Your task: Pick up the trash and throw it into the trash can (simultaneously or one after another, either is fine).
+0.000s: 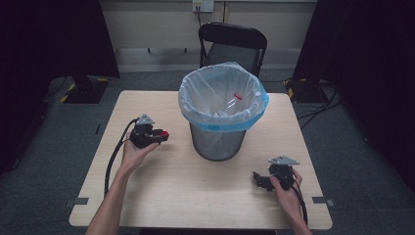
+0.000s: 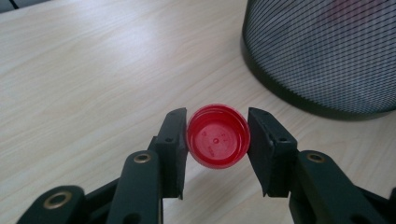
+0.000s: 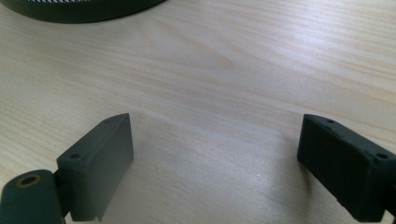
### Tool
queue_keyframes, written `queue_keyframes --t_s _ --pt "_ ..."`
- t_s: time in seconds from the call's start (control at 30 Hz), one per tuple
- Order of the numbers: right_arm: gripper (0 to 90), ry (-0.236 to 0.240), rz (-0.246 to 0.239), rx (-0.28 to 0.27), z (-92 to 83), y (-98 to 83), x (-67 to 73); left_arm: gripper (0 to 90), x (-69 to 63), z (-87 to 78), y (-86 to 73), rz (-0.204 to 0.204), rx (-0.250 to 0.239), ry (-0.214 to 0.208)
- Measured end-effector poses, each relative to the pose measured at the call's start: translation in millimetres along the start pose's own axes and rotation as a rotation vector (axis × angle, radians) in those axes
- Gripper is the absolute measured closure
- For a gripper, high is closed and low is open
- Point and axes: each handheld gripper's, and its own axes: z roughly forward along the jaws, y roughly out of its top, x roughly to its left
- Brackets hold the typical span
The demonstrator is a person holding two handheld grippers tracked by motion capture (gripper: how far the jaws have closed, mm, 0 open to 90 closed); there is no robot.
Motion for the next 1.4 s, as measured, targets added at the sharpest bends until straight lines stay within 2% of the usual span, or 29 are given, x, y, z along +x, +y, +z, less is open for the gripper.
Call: queue_keyframes --t_s 0.07,0.27,0.37,0.43,0.53,0.6,0.67,0.77,0.87,1.03,1.13,1.4 --pt "9.7 0.0 0.0 0.0 0.0 0.0 0.0 59.5 -1.0 -2.7 2.3 -0.001 -0.018 -0.003" --pt "9.7 0.0 0.002 0.0 0.0 0.1 0.1 59.5 0.3 -10.8 8.1 -0.041 -0.077 -0.007" --pt "9.6 0.0 0.001 0.0 0.0 0.0 0.1 59.5 -0.3 -17.6 12.7 -0.031 -0.103 -0.001" --pt "9.6 0.0 0.001 0.0 0.0 0.0 0.0 59.5 -1.1 -23.0 18.2 -0.042 -0.134 -0.022" --pt "9.6 0.0 0.0 0.0 0.0 0.0 0.0 59.5 -3.3 -29.5 27.2 -0.038 -0.17 -0.029" --pt "9.6 0.0 0.001 0.0 0.0 0.0 0.1 59.5 -3.5 -32.4 32.4 -0.056 -0.192 -0.055" --pt "9.6 0.0 0.001 0.0 0.0 0.0 0.1 59.5 -4.4 -34.5 37.0 -0.051 -0.193 -0.053" --pt "9.6 0.0 0.001 0.0 0.0 0.0 0.0 59.5 -7.1 -39.0 42.2 -0.051 -0.225 -0.058" --pt "9.6 0.0 0.002 0.0 0.0 0.0 0.1 59.5 -7.3 -43.1 48.3 -0.063 -0.24 -0.04" --pt "9.6 0.0 0.0 0.0 0.0 0.0 0.0 59.5 -8.7 -52.5 60.1 -0.06 -0.284 -0.04" --pt "9.6 0.0 0.001 0.0 0.0 0.0 0.0 59.5 -10.3 -56.1 65.4 -0.043 -0.29 -0.038" --pt "9.6 0.0 0.001 -0.001 0.1 0.0 0.1 59.5 -10.0 -63.3 72.8 -0.057 -0.324 -0.04"
